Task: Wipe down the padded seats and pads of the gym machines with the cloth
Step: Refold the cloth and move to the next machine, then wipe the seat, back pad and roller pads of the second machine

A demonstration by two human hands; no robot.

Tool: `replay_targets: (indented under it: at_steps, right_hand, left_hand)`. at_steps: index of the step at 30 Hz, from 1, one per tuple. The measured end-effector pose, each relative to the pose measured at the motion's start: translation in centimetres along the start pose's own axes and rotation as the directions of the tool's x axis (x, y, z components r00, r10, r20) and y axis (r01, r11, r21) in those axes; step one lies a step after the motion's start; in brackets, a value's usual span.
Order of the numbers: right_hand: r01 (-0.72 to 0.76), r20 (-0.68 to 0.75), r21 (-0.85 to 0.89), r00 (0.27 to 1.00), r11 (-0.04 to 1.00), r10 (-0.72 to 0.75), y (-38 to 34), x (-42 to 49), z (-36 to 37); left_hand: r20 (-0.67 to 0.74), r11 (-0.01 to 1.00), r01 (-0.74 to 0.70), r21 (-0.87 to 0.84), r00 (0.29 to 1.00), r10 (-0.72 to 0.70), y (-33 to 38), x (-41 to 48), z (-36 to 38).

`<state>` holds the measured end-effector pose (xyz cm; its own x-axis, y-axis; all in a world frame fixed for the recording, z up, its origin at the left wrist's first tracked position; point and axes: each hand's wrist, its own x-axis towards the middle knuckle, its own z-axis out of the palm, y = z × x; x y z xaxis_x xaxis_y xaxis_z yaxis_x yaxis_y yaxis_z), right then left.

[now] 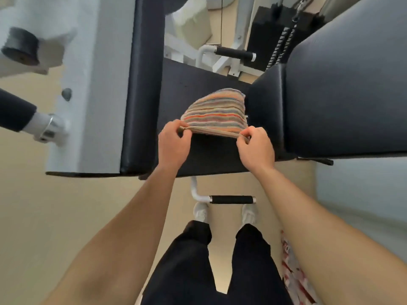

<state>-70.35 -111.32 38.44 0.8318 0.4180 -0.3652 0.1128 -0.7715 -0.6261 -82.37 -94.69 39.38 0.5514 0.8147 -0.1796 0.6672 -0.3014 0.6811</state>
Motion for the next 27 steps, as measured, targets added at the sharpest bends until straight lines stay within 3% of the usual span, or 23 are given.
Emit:
replay_targets:
  at_steps: [4, 6, 8, 11, 15, 21, 27]
  right_hand:
    - [0.022, 0.189, -0.064, 0.982, 0.998, -0.010, 6.2, 0.1, 6.1]
    - [0.023, 0.287, -0.109, 0.958, 0.994, 0.010, 8.7, -0.1, 8.7]
    - [0.067, 0.306, -0.194, 0.952, 0.979, -0.005, 10.1, -0.1, 10.7]
    - [0.190, 0.217, -0.228, 0.966, 0.955, -0.141, 10.2, 1.3, 13.0]
    - [0.370, 0.304, -0.259, 0.908, 0.892, -0.288, 9.8, 5.7, 16.9]
    - [0.399, 0.185, -0.351, 0.916, 0.847, -0.355, 9.9, 12.6, 20.1]
    - [0.318, 0.049, -0.316, 0.946, 0.894, -0.320, 7.4, 18.8, 19.8]
  left_hand:
    - [0.059, 0.943, 0.000, 0.332, 0.998, -0.021, -6.4, -3.0, 3.7]
    - [0.134, 0.833, -0.065, 0.550, 0.991, -0.012, -9.0, -4.7, 5.5]
    - [0.143, 0.751, -0.099, 0.652, 0.990, 0.006, -10.0, -5.7, 7.4]
    - [0.108, 0.733, -0.139, 0.666, 0.990, 0.089, -10.2, -5.1, 10.5]
    - [0.179, 0.660, -0.214, 0.720, 0.976, 0.120, -11.2, -0.9, 15.1]
    - [0.238, 0.549, -0.341, 0.763, 0.938, 0.251, -12.2, 6.5, 17.3]
    - [0.237, 0.547, -0.388, 0.742, 0.915, 0.326, -9.2, 14.7, 18.7]
